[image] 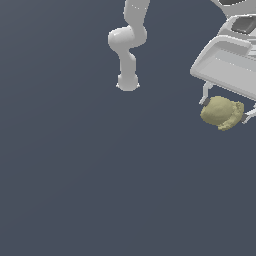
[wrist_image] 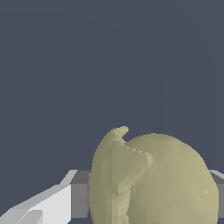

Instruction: Pick up the object and move it to a goal position.

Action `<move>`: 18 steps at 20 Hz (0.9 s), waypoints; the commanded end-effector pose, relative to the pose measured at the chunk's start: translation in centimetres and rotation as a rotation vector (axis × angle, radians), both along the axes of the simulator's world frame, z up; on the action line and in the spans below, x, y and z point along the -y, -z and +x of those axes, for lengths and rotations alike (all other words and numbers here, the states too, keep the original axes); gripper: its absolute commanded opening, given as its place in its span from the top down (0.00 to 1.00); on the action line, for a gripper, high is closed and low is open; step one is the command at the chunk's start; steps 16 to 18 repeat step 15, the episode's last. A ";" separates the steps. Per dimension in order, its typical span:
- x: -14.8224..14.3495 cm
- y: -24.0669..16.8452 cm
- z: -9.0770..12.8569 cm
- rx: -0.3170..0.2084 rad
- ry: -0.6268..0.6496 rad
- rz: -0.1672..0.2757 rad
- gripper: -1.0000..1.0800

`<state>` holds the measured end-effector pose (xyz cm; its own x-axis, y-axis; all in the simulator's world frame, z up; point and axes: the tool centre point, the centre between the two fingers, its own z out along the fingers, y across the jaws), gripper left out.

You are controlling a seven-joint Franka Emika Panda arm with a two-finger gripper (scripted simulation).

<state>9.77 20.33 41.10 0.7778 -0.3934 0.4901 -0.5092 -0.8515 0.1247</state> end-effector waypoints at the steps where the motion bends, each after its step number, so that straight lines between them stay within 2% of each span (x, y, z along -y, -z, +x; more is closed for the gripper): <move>1: -0.6 -0.8 0.2 0.010 0.018 -0.006 1.00; 18: -2.0 -2.3 0.8 0.029 0.049 -0.016 1.00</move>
